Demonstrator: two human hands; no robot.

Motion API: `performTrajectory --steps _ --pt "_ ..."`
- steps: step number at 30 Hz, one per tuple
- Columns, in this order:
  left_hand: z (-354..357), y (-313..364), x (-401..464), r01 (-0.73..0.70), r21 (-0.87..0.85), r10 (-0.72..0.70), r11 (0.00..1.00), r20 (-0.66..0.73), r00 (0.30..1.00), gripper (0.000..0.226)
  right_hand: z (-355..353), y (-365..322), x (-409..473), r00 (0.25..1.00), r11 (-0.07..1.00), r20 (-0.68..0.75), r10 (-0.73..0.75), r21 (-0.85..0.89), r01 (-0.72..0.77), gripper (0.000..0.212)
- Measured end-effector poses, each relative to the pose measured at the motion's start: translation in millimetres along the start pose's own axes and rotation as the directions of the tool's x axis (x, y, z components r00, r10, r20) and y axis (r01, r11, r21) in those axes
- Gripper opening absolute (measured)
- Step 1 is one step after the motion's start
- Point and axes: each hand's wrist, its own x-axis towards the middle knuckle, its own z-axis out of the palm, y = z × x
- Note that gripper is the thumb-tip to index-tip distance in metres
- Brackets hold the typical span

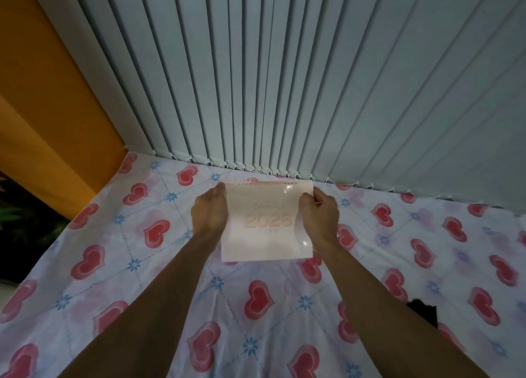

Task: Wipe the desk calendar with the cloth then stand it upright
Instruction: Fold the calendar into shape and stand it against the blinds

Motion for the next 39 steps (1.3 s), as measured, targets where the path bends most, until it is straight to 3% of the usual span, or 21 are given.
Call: performTrajectory --steps 5,11,22,39 --pt "5.7 31.5 4.9 -0.024 -0.039 0.026 0.999 0.063 0.998 0.044 -20.6 -16.8 2.1 0.996 0.991 -0.062 -0.059 0.113 0.066 0.027" --pt "6.9 45.9 1.5 -0.075 -0.165 0.105 0.983 0.184 0.977 0.044 -32.2 -17.9 0.3 0.995 0.958 -0.088 0.042 0.287 -0.015 0.042" --pt "-0.8 17.1 -10.1 -0.070 -0.231 0.133 0.970 0.270 0.954 0.040 -26.0 8.8 -17.2 0.990 0.925 -0.082 0.115 0.372 -0.076 0.048" --pt "-4.2 2.9 -25.1 -0.041 -0.229 0.105 0.973 0.273 0.956 0.034 -20.6 28.6 -39.9 0.997 0.910 -0.072 0.003 0.414 0.027 0.043"
